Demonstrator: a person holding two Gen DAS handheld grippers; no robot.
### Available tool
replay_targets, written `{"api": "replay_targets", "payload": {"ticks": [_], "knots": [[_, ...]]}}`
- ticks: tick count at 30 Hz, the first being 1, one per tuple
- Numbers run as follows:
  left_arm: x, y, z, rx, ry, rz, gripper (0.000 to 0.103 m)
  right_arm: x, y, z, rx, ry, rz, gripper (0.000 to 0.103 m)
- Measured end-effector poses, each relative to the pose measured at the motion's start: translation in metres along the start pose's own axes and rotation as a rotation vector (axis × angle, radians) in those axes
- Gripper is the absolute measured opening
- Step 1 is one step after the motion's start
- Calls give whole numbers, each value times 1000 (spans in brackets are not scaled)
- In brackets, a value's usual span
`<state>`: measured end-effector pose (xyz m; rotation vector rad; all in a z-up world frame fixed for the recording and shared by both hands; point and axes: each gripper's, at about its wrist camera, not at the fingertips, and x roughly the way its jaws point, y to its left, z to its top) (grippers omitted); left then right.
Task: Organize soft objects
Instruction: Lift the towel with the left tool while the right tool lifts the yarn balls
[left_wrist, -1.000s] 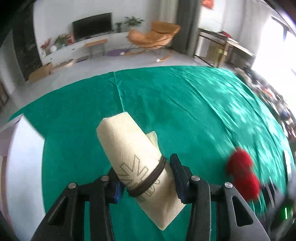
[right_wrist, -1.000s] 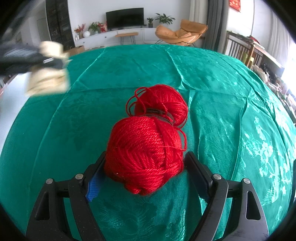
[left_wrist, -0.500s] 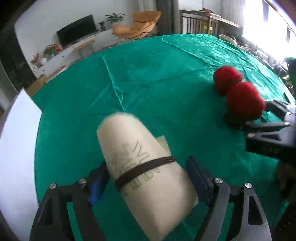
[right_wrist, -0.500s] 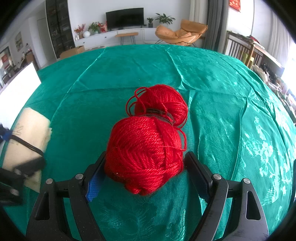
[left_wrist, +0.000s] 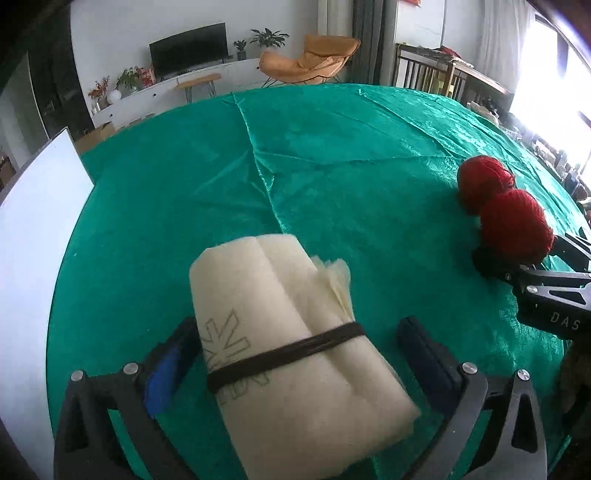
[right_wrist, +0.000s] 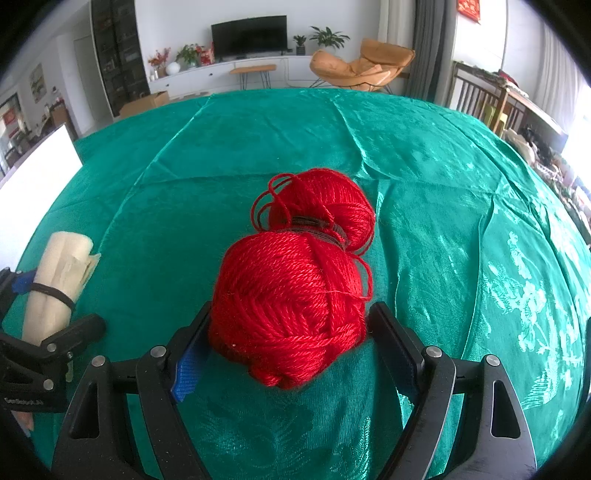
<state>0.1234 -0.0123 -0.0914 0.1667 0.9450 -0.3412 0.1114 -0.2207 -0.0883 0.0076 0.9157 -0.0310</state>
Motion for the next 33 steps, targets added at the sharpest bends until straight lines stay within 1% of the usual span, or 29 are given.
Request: {"api": "replay_targets", "payload": {"ticks": [5, 7, 9, 11, 13, 15, 17, 21, 23, 25, 26, 28, 29, 30, 31, 33], "knots": [[-2, -2, -8, -3, -11, -1, 103, 1, 1, -1, -3, 3, 2, 85], [-2, -2, -9, -3, -12, 0, 103, 1, 0, 0, -9, 27, 15, 85], [-2, -2, -10, -4, -12, 0, 103, -4, -6, 0, 5, 68, 65, 85], [-2, -2, -10, -4, -12, 0, 103, -11, -18, 0, 65, 105, 148, 85], [-2, -2, -10, -4, -12, 0, 103, -19, -31, 1, 132, 118, 180, 85], [-2, -2, -10, -4, -12, 0, 103, -27, -39, 5, 175, 114, 172, 85], [-2, -2, -10, -4, -12, 0, 103, -27, -41, 16, 195, 130, 162, 85], [-2, -2, -10, -4, -12, 0, 103, -14, -29, 39, 176, 172, 150, 85], [-2, -2, -10, -4, -12, 0, 103, 1, -20, 46, 159, 216, 139, 85], [-2, -2, -10, -3, -12, 0, 103, 17, -14, 48, 136, 266, 104, 85], [-2, -2, -10, -3, -12, 0, 103, 24, -10, 48, 117, 289, 72, 84], [-2, -2, -10, -3, -12, 0, 103, 30, -6, 47, 89, 293, 29, 83], [-2, -2, -10, -3, -12, 0, 103, 30, -3, 47, 85, 283, 25, 82], [-2, -2, -10, -4, -12, 0, 103, 29, -3, 45, 80, 271, 26, 74], [-2, -2, -10, -3, -12, 0, 103, 27, 0, 44, 73, 263, 34, 54], [-3, -2, -10, -2, -6, 1, 103, 21, 4, 41, 52, 258, 26, 51]]}}
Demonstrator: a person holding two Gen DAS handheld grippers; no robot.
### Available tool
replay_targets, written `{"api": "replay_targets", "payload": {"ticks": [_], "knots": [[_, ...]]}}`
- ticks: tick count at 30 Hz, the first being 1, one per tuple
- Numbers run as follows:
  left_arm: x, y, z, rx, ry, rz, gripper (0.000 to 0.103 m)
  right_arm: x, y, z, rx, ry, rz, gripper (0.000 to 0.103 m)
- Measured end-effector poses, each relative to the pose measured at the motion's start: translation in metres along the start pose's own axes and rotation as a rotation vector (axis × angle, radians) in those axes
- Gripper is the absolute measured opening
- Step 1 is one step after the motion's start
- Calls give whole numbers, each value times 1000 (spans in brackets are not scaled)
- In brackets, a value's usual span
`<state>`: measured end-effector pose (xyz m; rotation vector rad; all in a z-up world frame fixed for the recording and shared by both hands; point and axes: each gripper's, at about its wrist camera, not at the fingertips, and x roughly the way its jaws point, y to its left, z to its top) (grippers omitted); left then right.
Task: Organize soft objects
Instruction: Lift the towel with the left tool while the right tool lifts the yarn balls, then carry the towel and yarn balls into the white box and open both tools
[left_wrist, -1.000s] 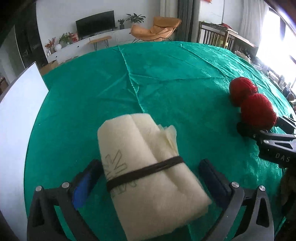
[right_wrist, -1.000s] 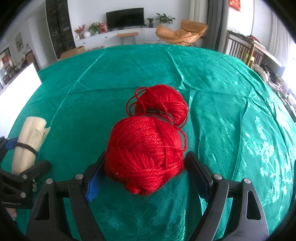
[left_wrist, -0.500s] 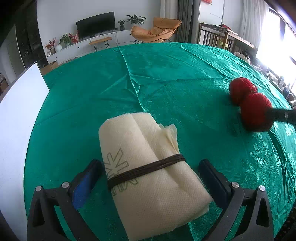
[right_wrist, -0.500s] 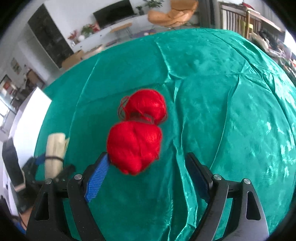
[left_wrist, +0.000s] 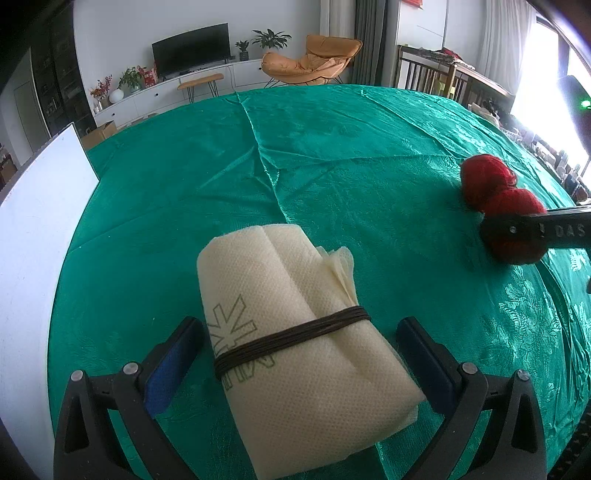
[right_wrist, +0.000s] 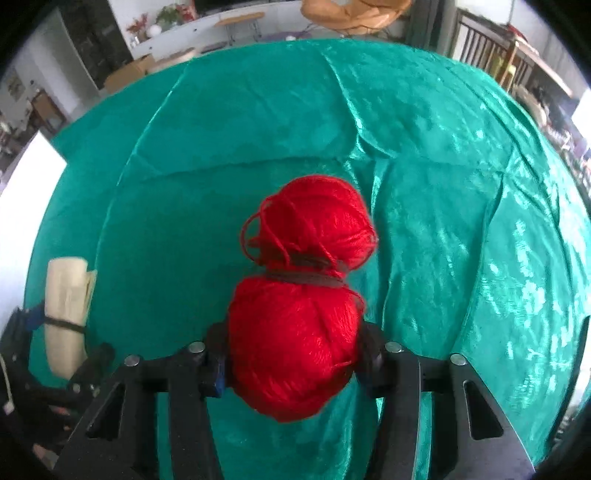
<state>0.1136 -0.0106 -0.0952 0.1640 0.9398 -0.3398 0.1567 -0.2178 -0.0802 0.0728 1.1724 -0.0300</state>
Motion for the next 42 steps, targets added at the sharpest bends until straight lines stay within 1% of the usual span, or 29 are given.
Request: {"api": "replay_targets", "payload": {"ticks": [1, 2, 3, 4, 6, 7, 10, 11, 13, 15, 16, 17, 18, 19, 20, 21, 22, 23, 24, 26, 27, 28, 31, 33, 34, 36, 38, 40, 42], "knots": [[-2, 1, 0, -5, 14, -4, 91, -4, 3, -3, -12, -1, -5, 50], [-7, 1, -1, -5, 1, -6, 76, -9, 3, -5, -19, -4, -6, 49], [-12, 2, -1, -3, -4, -6, 70, -16, 6, -7, -25, -13, -2, 49], [-17, 5, -1, -17, -3, -36, 63, -27, 7, -10, -27, -27, 11, 49], [-32, 18, -2, -98, -21, -122, 59, -46, 11, -10, -36, -55, 50, 49], [-47, 28, -1, -147, -48, -158, 59, -59, 20, -9, -48, -71, 74, 49], [-93, 51, 1, -223, -125, -203, 59, -100, 57, -7, -121, -124, 150, 49], [-116, 64, 1, -251, -160, -217, 59, -113, 73, -6, -146, -139, 178, 49], [-158, 93, 0, -284, -218, -209, 59, -141, 115, -6, -204, -168, 267, 49], [-191, 122, -4, -293, -259, -155, 59, -160, 151, -4, -258, -189, 341, 49], [-207, 139, -8, -299, -274, -107, 60, -171, 177, -5, -294, -200, 386, 49], [-223, 164, -16, -311, -281, -39, 60, -179, 200, -6, -327, -204, 425, 49], [-231, 182, -23, -324, -271, 20, 62, -185, 222, -7, -358, -202, 464, 50], [-235, 194, -30, -334, -260, 59, 64, -189, 248, -8, -389, -196, 508, 50], [-238, 217, -42, -356, -228, 133, 65, -191, 269, -10, -411, -187, 543, 50], [-239, 233, -52, -378, -204, 193, 70, -190, 288, -11, -430, -175, 571, 50], [-239, 242, -59, -394, -183, 231, 77, -188, 309, -14, -451, -155, 600, 51], [-236, 259, -73, -426, -143, 291, 79, -184, 326, -19, -466, -136, 624, 52], [-235, 266, -79, -441, -127, 311, 83, -179, 343, -24, -478, -115, 652, 56], [-229, 283, -98, -490, -87, 344, 83, -164, 372, -34, -495, -60, 698, 62], [-226, 287, -105, -507, -74, 350, 83, -154, 383, -39, -505, -24, 709, 69], [-225, 290, -111, -524, -63, 357, 83, -143, 396, -46, -518, 19, 703, 71], [-225, 290, -121, -540, -54, 377, 83, -128, 401, -55, -534, 51, 663, 71], [-229, 282, -122, -528, -55, 409, 84, -130, 394, -55, -534, 28, 644, 71], [-229, 277, -114, -527, -54, 422, 85, -132, 390, -53, -534, 12, 632, 71], [-239, 274, -112, -539, -64, 480, 85, -137, 381, -49, -542, -27, 606, 71], [-252, 266, -108, -554, -80, 564, 89, -144, 373, -49, -557, -69, 570, 71], [-267, 261, -105, -560, -105, 616, 99, -143, 372, -48, -565, -94, 535, 71], [-282, 251, -104, -570, -144, 676, 101, -147, 369, -53, -563, -114, 518, 71]]}}
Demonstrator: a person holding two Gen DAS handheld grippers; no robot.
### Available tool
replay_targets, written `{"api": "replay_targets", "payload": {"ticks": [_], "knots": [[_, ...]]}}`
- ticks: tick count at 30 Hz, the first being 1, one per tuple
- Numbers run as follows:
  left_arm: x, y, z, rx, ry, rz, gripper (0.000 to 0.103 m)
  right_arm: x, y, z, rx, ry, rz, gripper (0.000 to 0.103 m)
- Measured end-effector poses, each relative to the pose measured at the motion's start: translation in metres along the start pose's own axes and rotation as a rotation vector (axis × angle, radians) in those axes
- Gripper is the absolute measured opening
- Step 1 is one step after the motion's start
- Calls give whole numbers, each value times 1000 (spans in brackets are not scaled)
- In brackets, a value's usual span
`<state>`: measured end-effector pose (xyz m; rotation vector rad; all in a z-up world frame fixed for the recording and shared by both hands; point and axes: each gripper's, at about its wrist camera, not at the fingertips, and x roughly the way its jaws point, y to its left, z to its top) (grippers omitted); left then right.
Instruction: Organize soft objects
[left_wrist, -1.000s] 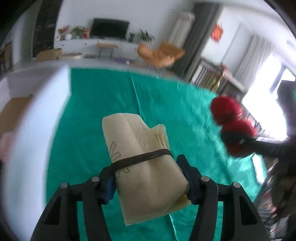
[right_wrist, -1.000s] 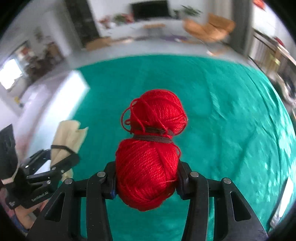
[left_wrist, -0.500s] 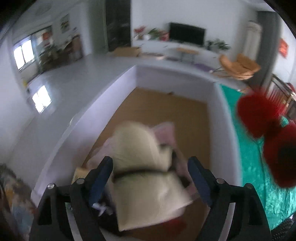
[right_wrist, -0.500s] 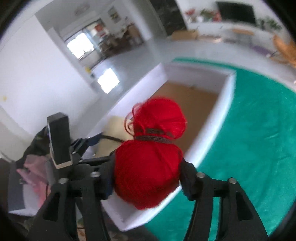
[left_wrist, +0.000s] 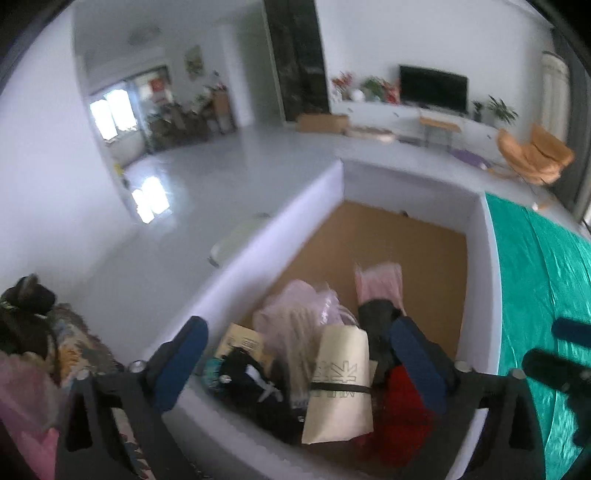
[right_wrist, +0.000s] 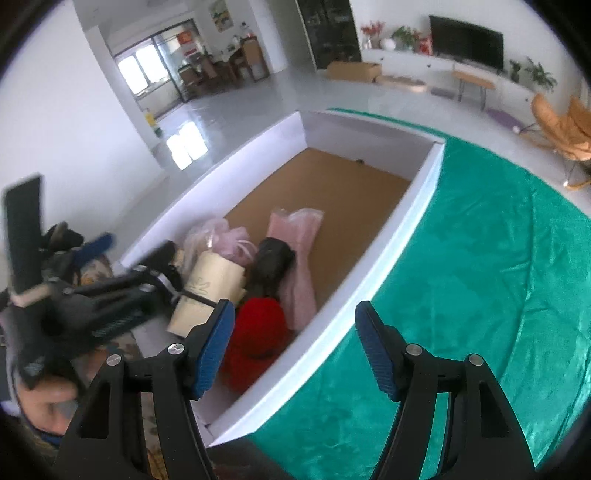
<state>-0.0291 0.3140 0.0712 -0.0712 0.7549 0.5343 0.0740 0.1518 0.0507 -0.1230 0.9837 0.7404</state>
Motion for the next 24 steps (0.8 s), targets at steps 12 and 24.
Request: {"api": "replay_targets", "payload": {"ticks": [12, 24], "knots": [[-11, 19, -5, -44, 87, 41, 101, -8, 13, -13, -61, 34, -116, 72], [-19, 22, -2, -69, 77, -16, 101, -13, 19, -12, -96, 15, -143, 74]]}}
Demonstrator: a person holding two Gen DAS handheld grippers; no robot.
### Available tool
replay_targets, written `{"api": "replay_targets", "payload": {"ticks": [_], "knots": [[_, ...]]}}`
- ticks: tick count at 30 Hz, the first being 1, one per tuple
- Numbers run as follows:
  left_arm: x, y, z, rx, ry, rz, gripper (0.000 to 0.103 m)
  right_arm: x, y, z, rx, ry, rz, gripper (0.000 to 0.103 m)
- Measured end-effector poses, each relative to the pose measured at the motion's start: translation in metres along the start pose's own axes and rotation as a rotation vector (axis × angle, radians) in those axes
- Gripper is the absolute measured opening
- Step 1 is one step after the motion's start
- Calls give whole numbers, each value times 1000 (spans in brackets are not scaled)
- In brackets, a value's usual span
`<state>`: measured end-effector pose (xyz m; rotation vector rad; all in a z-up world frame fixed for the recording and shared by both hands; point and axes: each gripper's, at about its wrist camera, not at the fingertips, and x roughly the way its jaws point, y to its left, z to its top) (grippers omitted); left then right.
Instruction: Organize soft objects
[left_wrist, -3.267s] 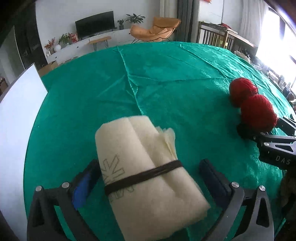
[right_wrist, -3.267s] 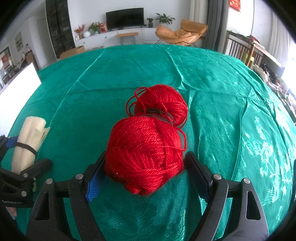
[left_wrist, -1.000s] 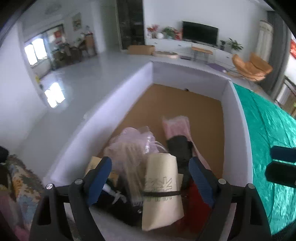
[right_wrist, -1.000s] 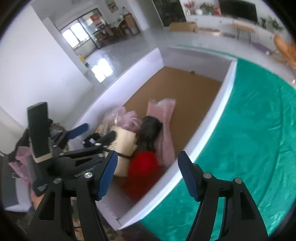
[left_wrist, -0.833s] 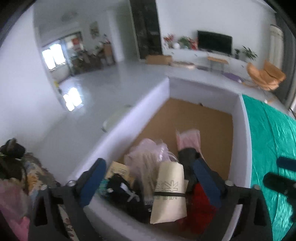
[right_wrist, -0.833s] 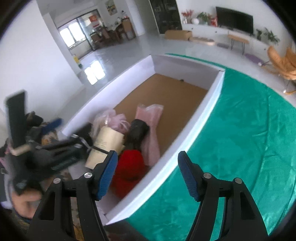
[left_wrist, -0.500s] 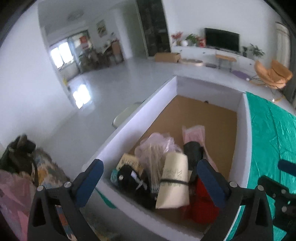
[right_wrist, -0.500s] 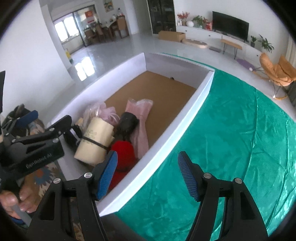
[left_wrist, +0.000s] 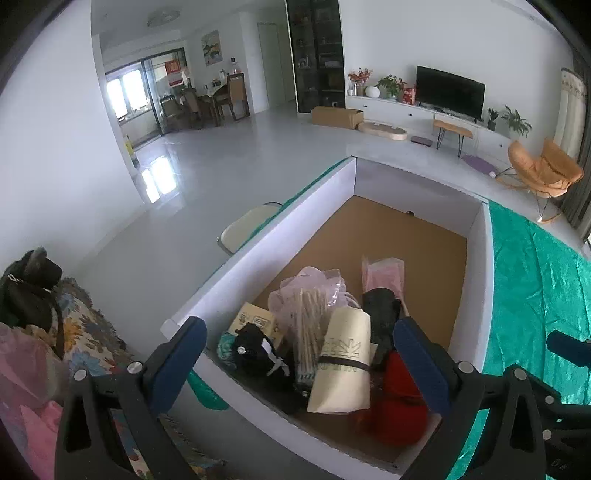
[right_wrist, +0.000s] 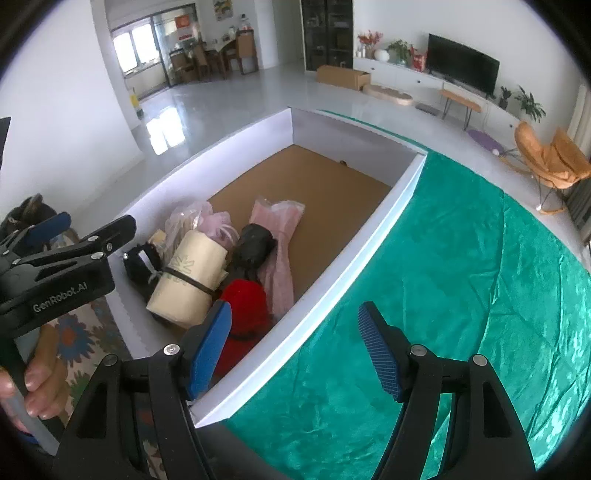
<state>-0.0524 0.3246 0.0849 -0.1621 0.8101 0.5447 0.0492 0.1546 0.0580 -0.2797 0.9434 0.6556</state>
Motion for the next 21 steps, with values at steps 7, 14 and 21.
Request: {"api": "replay_targets", "payload": {"ticks": [7, 14, 21], "knots": [[1, 2, 0, -3, -8, 13, 101, 2, 0, 0, -3, 6, -2, 74], [1, 1, 0, 3, -23, 34, 101, 3, 3, 0, -17, 8, 2, 74], [-4, -3, -3, 10, -44, 27, 101, 4, 2, -1, -12, 8, 3, 74]]}}
